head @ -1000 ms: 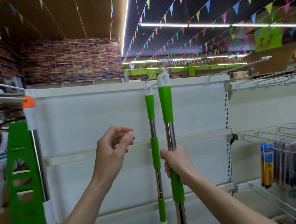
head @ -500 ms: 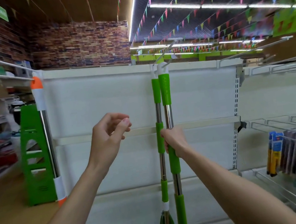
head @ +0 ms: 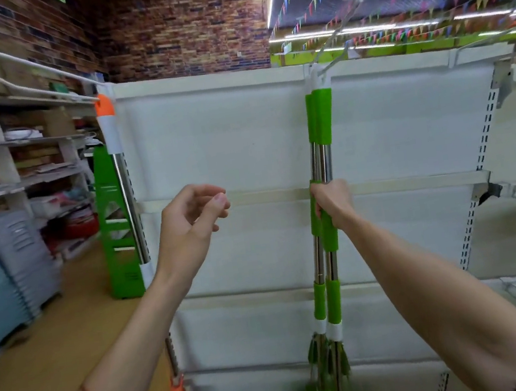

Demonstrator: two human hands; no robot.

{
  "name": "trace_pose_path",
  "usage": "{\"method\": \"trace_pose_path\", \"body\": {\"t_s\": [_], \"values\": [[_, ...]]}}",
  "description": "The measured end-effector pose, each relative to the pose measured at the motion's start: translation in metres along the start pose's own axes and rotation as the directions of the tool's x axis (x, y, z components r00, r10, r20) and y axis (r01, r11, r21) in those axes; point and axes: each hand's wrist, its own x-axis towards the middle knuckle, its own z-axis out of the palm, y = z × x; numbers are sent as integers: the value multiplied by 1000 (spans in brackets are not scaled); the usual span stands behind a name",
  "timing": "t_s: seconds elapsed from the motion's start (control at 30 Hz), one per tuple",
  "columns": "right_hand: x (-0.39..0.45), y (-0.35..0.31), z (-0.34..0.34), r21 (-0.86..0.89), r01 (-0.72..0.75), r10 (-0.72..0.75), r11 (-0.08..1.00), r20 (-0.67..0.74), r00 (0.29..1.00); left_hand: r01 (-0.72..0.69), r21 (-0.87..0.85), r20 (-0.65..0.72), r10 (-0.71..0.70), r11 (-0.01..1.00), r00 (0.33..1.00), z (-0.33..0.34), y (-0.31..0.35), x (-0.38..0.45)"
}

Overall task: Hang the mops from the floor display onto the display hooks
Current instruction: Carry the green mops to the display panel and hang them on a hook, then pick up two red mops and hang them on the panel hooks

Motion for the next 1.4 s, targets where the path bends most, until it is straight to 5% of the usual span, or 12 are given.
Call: {"method": "trace_pose_path", "body": {"t_s": [0.53, 0.8, 0.93, 1.4], "values": [[9, -1, -3, 61, 8, -15, 998, 122, 992, 13, 124, -79, -3, 992, 997, -18, -4, -13], [-18, -2, -23, -283, 164, -165, 945, 22, 986, 21, 108, -75, -13, 994, 997, -18, -4, -19], [-57, -15, -38, -191, 264, -266, 946, 15, 964, 31, 99, -78, -23, 995, 997, -19, -3, -24], [-186, -49, -2, 179, 414, -449, 893, 444, 775, 60, 138, -185, -34, 989, 982, -70, 9, -83]]}}
